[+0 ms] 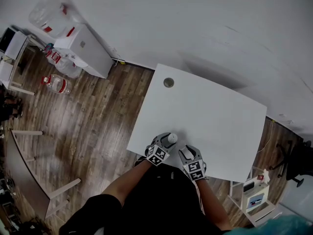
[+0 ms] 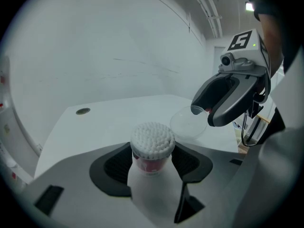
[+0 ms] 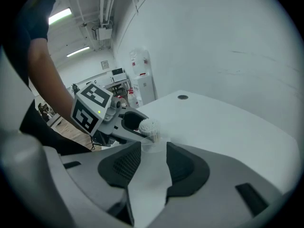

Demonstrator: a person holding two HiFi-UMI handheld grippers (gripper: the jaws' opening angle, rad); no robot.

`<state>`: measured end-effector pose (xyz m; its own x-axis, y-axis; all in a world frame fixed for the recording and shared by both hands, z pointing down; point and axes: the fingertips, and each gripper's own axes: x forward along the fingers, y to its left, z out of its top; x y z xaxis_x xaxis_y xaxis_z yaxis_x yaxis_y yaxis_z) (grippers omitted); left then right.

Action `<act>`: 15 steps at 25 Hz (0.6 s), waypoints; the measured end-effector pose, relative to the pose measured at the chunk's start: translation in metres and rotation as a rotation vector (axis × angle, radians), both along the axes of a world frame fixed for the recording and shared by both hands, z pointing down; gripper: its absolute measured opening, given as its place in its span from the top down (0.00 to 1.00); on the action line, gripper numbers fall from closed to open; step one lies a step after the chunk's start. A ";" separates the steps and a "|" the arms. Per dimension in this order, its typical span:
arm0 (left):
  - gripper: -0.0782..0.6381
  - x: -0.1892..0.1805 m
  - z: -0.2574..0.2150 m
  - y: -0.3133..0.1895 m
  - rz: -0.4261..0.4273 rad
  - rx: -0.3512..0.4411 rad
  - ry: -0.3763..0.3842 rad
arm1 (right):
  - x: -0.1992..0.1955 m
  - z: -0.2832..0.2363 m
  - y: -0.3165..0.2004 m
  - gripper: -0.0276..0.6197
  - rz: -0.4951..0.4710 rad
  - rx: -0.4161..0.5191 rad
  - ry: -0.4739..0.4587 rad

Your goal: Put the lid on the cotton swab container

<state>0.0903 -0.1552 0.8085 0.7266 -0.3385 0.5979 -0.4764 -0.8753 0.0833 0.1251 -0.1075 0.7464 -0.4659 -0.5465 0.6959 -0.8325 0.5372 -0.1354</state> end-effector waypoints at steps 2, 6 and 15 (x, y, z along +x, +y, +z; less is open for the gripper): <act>0.53 -0.002 0.000 0.001 0.001 0.002 -0.002 | -0.004 -0.006 -0.002 0.69 0.009 0.013 -0.023; 0.53 -0.002 0.000 0.001 0.002 0.003 -0.005 | -0.009 -0.017 -0.008 0.70 0.014 0.044 -0.066; 0.53 -0.003 0.000 0.007 0.016 0.000 -0.008 | -0.025 -0.033 -0.025 0.70 0.017 0.053 -0.211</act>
